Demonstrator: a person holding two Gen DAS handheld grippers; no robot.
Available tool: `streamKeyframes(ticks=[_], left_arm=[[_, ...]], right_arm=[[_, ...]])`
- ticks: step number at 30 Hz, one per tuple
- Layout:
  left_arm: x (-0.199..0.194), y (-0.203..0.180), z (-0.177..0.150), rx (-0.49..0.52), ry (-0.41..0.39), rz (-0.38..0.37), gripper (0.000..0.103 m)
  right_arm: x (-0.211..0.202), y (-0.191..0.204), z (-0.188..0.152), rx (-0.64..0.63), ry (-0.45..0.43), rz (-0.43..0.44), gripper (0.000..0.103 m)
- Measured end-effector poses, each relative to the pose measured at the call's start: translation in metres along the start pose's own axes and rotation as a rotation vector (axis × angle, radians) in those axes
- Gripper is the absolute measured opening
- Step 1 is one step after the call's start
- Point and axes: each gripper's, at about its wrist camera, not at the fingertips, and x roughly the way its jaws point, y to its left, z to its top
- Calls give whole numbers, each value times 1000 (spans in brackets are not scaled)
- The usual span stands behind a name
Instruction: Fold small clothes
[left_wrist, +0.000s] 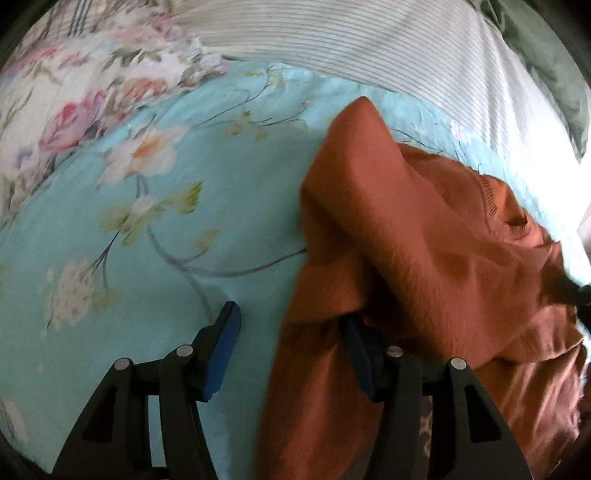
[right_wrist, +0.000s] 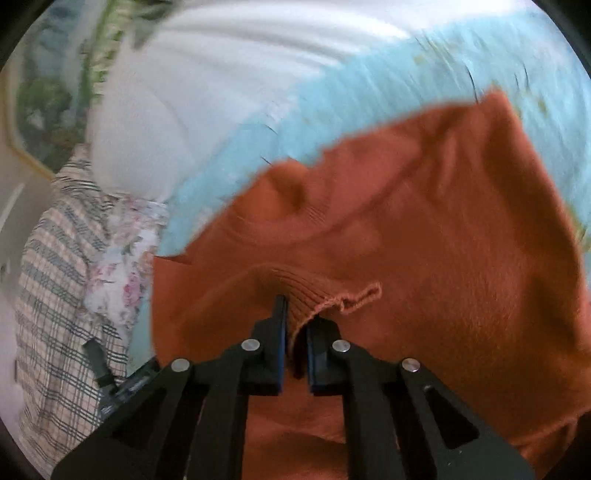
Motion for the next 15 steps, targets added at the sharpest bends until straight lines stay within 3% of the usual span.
streamKeyframes(ticks=[2, 4, 6, 12, 15], left_arm=[[3, -5, 0, 20, -19, 36, 43], [-1, 2, -1, -28, -43, 39, 31], [-11, 15, -3, -93, -81, 41, 30], [-21, 21, -9, -140, -114, 43, 28], [-20, 26, -9, -153, -109, 25, 29]], right_arm=[[-31, 14, 4, -37, -77, 35, 9], [-64, 15, 7, -50, -164, 44, 9], [-91, 4, 5, -39, -225, 13, 9], [-66, -51, -14, 22, -98, -160, 4], [-54, -69, -24, 79, -67, -169, 4]])
